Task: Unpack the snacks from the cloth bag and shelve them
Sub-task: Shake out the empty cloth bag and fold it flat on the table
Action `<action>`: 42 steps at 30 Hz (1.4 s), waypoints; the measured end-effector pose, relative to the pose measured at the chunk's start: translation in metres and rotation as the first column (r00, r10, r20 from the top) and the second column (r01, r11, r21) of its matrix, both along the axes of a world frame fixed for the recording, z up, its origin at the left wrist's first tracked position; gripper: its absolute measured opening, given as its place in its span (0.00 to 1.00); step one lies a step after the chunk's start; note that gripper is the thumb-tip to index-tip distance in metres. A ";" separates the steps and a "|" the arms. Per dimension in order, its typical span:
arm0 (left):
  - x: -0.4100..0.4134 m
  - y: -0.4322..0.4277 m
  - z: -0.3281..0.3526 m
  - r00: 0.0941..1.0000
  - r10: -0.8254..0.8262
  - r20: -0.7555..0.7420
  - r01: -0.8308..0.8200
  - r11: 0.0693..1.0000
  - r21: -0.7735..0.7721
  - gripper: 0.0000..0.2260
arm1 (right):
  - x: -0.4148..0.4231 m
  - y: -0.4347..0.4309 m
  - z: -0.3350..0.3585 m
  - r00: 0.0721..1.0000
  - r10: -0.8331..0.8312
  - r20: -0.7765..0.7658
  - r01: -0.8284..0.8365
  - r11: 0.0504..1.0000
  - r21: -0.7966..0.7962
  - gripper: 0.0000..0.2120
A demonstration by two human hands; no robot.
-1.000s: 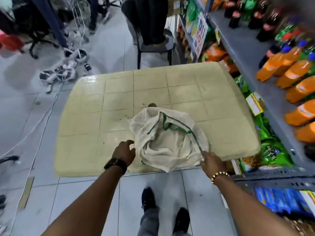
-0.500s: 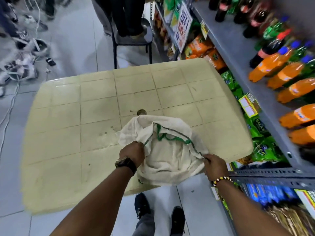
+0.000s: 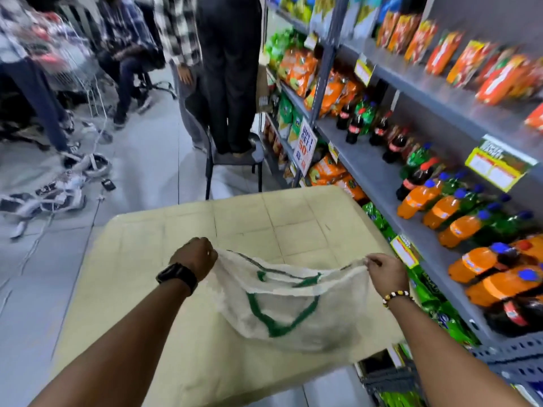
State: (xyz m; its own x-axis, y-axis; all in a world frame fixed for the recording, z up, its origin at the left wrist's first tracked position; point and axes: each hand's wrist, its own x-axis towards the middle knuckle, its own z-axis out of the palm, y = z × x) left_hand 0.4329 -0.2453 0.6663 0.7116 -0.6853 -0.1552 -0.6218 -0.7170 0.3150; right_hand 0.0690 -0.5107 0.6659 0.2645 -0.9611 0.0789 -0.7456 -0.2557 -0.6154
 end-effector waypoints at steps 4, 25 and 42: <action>0.043 0.016 0.073 0.991 0.018 0.132 -0.012 0.999 -0.042 0.10 | 0.037 -0.017 0.059 0.994 -0.022 0.108 0.032 0.996 -0.088 0.07; 0.131 0.029 0.236 0.882 0.466 0.065 -0.413 0.834 -0.366 0.13 | 0.212 -0.082 0.218 0.908 0.040 0.417 -0.054 0.998 0.023 0.05; 0.124 0.044 0.172 0.799 0.537 -0.272 -0.543 0.448 -0.710 0.07 | 0.228 -0.081 0.170 0.776 0.222 0.590 -0.216 0.973 -0.082 0.07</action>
State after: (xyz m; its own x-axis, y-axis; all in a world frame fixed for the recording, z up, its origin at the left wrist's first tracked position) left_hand 0.5566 -0.2010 0.8385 0.9807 -0.0360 0.1922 -0.1888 -0.4296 0.8830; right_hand 0.2970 -0.5918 0.8356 0.3659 -0.8817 0.2979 -0.1592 -0.3747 -0.9134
